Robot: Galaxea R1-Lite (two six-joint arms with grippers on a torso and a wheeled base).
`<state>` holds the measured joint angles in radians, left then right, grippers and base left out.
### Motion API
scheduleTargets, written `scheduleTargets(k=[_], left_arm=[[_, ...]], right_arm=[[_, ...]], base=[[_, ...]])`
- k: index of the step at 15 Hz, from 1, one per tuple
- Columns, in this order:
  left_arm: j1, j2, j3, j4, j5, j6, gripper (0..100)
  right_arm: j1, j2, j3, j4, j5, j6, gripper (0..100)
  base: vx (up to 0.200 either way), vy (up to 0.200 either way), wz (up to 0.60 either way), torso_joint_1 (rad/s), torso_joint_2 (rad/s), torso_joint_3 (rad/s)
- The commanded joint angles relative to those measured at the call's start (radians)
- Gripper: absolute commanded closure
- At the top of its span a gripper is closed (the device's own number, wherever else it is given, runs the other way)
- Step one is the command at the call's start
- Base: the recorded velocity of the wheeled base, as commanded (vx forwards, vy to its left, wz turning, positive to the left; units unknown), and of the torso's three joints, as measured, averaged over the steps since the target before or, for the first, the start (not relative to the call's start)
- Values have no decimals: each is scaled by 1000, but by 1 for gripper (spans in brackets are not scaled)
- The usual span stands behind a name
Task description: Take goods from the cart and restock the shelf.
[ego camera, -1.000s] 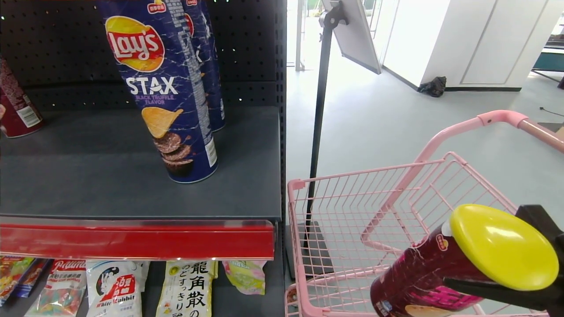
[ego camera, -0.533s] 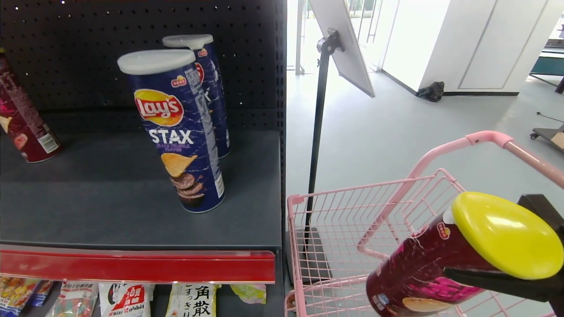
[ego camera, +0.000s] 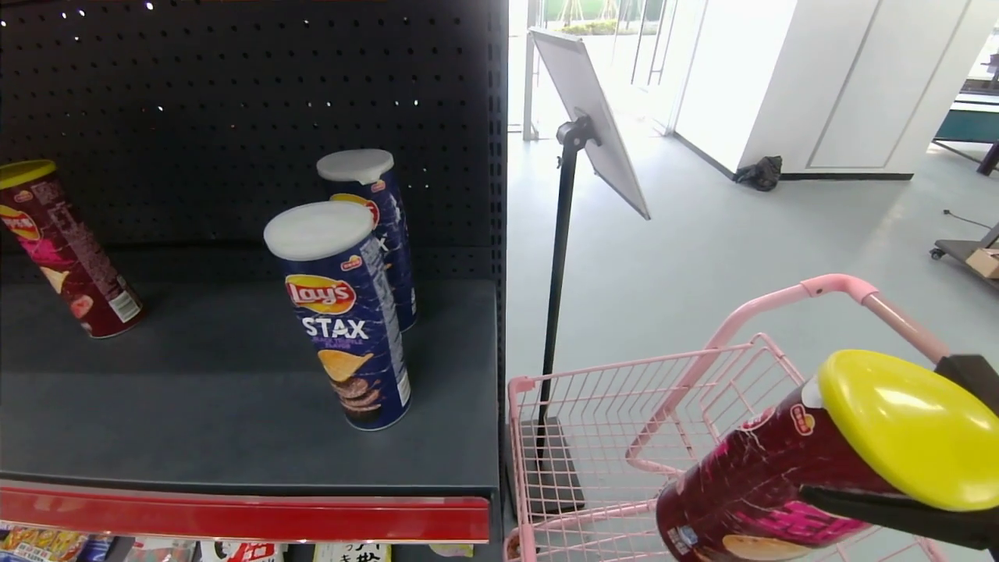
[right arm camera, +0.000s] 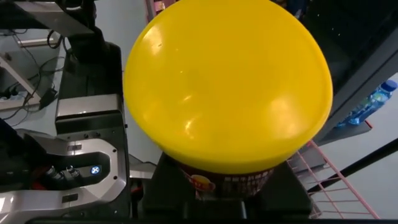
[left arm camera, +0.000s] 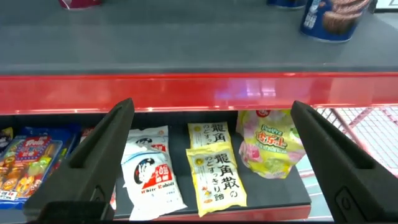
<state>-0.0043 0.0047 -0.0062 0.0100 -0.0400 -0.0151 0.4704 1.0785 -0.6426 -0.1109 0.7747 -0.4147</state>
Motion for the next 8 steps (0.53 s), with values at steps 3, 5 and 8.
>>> scheduleTargets(k=[3, 5, 8], left_arm=[[0, 0, 0, 1, 0, 0, 0], [0, 0, 0, 1, 0, 0, 0], [0, 0, 0, 1, -1, 0, 0]], right_arm=[[-7, -25, 23, 0, -5, 2, 100], [-10, -37, 46, -3, -20, 10, 100], [-27, -52, 64, -3, -25, 19, 100]], base=[[0, 0, 0, 47, -119, -58], [0, 0, 0, 0, 0, 0], [0, 0, 0, 0, 0, 0]])
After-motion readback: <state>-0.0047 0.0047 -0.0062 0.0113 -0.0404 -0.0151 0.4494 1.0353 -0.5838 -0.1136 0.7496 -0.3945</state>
